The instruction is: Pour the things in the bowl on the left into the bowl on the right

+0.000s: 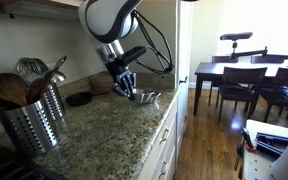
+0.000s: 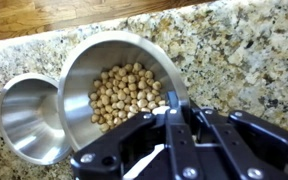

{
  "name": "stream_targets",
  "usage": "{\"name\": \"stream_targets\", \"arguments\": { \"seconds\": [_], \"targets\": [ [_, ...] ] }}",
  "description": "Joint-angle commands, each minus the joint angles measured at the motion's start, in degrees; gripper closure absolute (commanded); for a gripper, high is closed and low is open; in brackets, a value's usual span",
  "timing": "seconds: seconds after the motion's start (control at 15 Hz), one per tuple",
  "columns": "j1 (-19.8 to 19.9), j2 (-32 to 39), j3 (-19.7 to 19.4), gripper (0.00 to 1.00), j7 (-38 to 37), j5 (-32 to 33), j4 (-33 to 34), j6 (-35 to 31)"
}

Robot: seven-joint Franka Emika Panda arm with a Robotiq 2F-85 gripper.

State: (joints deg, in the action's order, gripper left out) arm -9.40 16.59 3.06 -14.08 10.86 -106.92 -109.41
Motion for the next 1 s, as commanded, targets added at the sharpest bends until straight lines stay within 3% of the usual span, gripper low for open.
{"name": "stream_targets", "arguments": {
  "seconds": [0.0, 0.47, 0.93],
  "targets": [
    [1.52, -3.94, -0.61, 0.93, 1.87, 0.97, -3.8, -1.36],
    [4.77, -6.03, -1.5, 0.93, 7.76, 0.44, -5.61, -3.61],
    [6.64, -6.04, -0.78, 0.93, 18.14, -1.68, -4.97, -10.52]
  ]
}}
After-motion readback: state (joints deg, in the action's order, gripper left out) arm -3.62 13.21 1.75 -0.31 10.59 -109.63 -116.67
